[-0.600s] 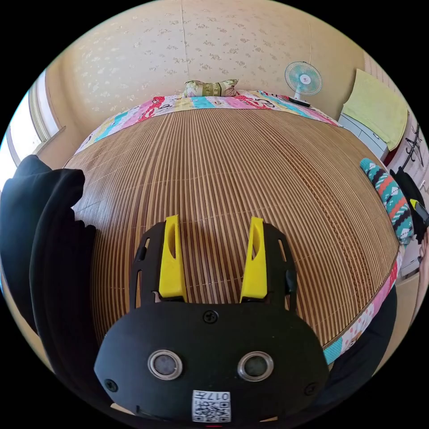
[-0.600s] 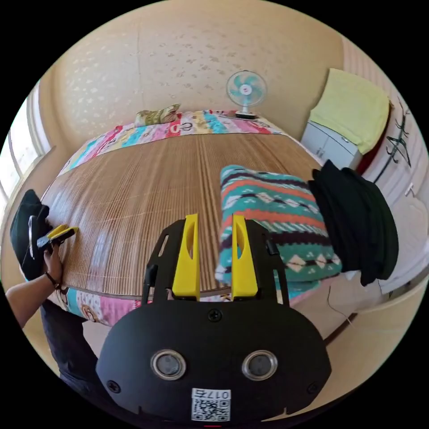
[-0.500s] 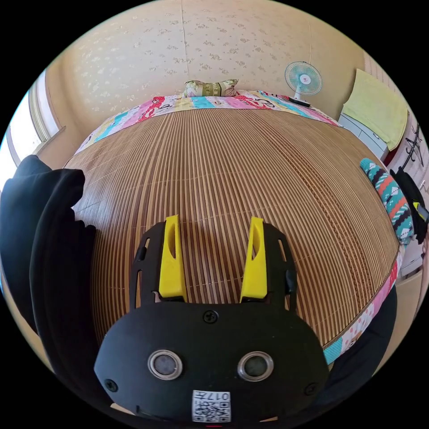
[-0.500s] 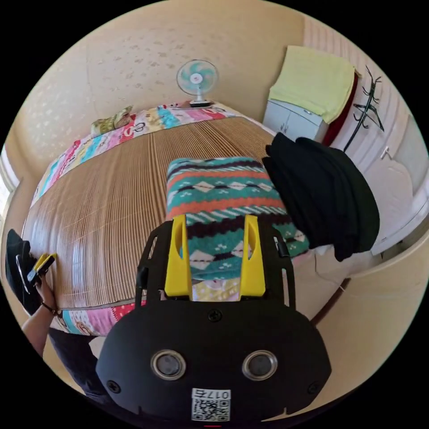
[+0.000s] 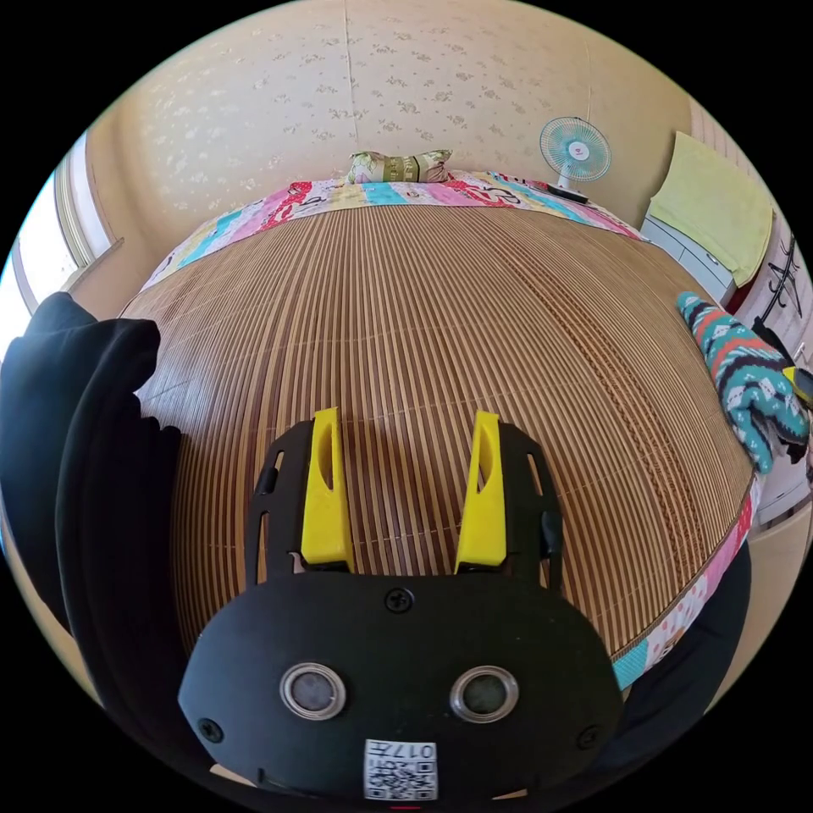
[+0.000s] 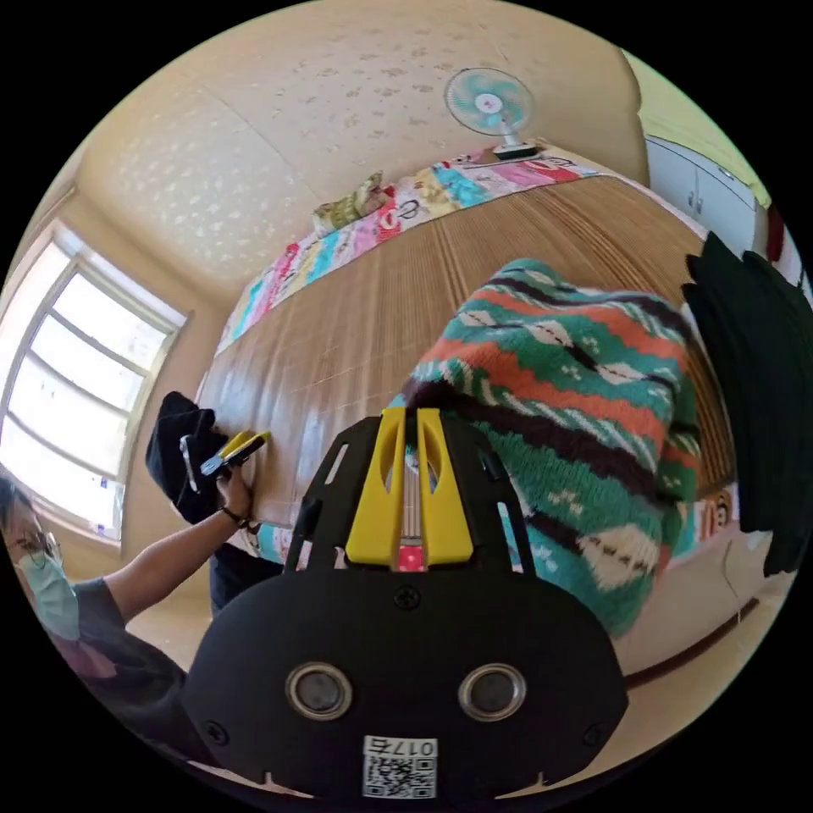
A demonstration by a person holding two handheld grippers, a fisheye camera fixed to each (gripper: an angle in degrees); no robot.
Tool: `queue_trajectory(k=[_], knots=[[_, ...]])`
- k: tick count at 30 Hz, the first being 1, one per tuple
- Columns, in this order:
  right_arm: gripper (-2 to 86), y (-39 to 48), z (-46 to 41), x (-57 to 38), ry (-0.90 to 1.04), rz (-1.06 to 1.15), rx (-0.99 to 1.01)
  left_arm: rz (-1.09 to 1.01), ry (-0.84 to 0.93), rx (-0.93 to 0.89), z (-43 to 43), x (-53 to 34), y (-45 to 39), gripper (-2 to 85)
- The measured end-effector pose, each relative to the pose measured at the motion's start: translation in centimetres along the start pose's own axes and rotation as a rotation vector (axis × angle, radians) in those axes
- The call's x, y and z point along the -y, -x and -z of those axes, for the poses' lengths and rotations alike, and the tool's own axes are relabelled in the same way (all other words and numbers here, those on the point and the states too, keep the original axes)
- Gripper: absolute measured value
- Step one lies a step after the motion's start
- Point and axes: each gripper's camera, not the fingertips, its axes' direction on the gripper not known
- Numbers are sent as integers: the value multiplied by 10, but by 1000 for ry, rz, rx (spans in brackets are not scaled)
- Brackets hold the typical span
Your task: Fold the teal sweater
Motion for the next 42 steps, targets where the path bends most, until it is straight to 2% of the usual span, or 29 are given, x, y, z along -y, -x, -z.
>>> queue_trajectory(k=[5,8,11,15,19,21,23,25,27,28,30,33,35,36,38,40,42], knots=[[29,86,-95,-80,91,123,201,4,2,-7,-2,0,-1,207],[31,103,-115,-126,119,115,337,3,0,-4,-3,-1,-5,207],[35,117,-113,-149,195,148,354,4,1,-7,-5,-1,-7,207],[48,122,-68,-145,165,215,232,7,3,-12,-7,0,-11,207],[91,96,-3,-128,-74,157,-8,7,1,-10,-8,0,-16,207],[126,81,-2,-116,-85,111,-132,7,1,-11,-9,1,-20,207],[159,60,-29,-102,-10,68,-202,7,1,-10,-9,2,-23,207],[163,44,-58,-92,49,74,-135,7,1,-10,-10,2,-26,207],[137,27,-86,-79,114,60,31,5,-2,-7,-11,3,-31,206],[113,21,-97,-71,119,71,180,5,-2,-9,-11,4,-32,206],[86,29,-97,-60,78,98,253,11,1,-16,-13,6,-34,206],[74,86,-80,-51,4,334,353,5,-5,-7,-13,7,-42,206],[73,152,-78,-61,23,612,520,-1,-8,-6,-13,9,-47,204],[73,170,-81,-66,48,682,539,-5,-10,-4,-13,10,-51,202],[73,234,-110,-98,207,929,528,-7,-10,-2,-13,12,-55,200],[72,264,-153,-124,347,1017,451,-7,-10,-2,-14,15,-59,199],[70,277,-221,-149,547,999,359,-8,-11,1,-14,19,-64,199]])
